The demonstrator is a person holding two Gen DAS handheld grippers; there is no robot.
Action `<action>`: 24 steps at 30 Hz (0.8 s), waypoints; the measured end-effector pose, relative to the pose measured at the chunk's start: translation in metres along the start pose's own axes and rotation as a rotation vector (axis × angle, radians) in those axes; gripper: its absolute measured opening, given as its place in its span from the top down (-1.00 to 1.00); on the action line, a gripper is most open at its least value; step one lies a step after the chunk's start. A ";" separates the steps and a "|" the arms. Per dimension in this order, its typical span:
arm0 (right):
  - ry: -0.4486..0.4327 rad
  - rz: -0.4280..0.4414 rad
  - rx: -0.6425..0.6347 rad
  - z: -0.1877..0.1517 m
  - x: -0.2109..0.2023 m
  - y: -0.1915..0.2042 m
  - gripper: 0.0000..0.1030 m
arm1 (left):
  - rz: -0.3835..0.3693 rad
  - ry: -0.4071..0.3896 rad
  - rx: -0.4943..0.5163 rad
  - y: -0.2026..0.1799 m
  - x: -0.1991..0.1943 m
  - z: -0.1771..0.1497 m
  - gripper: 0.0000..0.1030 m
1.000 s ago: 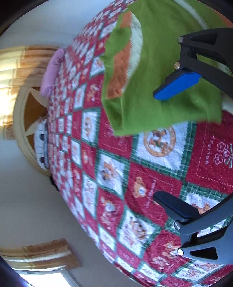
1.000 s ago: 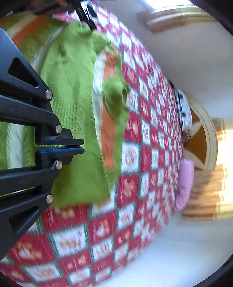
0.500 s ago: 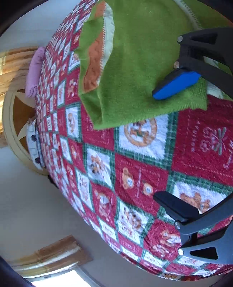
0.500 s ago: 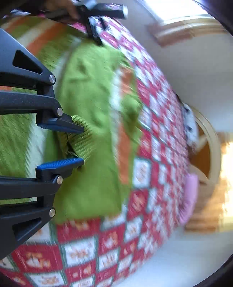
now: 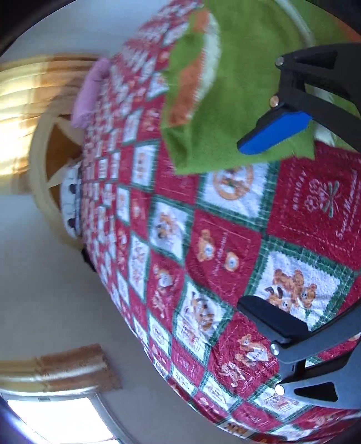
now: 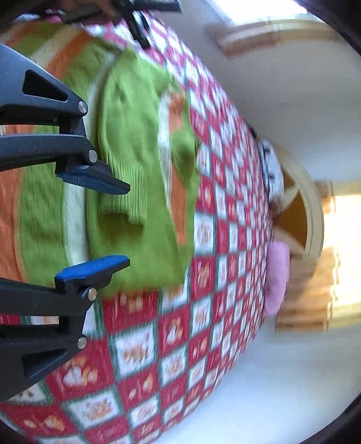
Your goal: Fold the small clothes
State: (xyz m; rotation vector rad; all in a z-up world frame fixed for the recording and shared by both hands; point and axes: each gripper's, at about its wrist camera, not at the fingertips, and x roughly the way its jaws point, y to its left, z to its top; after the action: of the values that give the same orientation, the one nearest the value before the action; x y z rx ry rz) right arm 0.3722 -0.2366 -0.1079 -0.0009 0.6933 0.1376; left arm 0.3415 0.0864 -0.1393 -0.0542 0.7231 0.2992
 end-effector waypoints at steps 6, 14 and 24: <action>0.148 0.154 -0.072 -0.007 0.048 0.037 0.09 | 0.070 0.109 0.182 -0.037 0.034 -0.008 -1.00; 0.266 0.112 -0.076 -0.019 0.042 0.030 0.09 | -0.020 0.143 0.055 -0.007 0.036 -0.014 -1.00; 0.147 0.152 -0.082 0.001 0.054 0.042 0.08 | -0.060 0.160 0.015 -0.001 0.038 -0.015 -1.00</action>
State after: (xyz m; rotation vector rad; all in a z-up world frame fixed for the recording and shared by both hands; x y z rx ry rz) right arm 0.4083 -0.1884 -0.1396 -0.0373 0.8346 0.3146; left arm 0.3592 0.0927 -0.1757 -0.0863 0.8808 0.2341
